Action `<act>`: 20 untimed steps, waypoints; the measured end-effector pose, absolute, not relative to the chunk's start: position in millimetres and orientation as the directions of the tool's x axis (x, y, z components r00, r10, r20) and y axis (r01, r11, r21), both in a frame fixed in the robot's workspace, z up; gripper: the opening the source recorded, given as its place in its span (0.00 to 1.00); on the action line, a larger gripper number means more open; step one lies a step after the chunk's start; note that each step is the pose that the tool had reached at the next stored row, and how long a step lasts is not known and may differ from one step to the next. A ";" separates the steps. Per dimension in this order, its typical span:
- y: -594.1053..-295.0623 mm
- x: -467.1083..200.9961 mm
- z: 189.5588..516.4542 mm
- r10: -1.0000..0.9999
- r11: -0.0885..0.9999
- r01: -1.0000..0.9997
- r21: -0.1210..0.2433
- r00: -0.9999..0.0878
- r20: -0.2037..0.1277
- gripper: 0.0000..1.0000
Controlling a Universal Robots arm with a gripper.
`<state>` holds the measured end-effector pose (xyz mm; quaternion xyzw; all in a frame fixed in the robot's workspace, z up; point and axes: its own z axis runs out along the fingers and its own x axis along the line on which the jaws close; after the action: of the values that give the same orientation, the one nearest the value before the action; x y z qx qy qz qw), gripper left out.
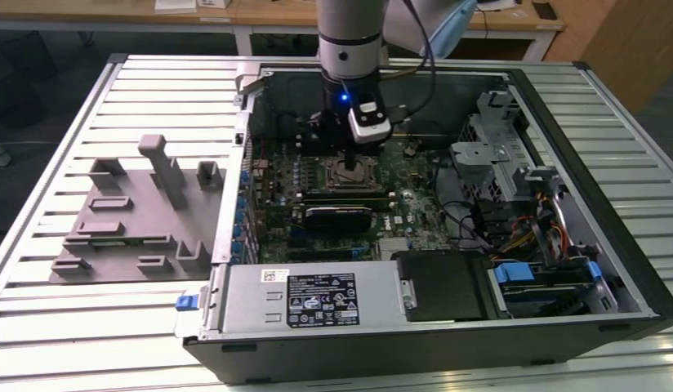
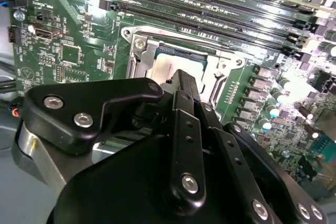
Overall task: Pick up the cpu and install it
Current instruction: 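Install the first cpu locking lever, then install the second cpu locking lever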
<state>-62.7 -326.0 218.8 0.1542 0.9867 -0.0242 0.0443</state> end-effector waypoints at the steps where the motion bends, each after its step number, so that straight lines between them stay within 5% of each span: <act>1: -326.0 -62.7 220.9 0.302 0.951 0.306 -0.034 -0.948 -0.095 0.11; 20: -331.4 -62.7 228.5 0.302 0.951 0.306 -0.034 -0.948 -0.096 0.11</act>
<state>-62.7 -331.4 228.5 0.1542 0.9867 -0.0240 0.0447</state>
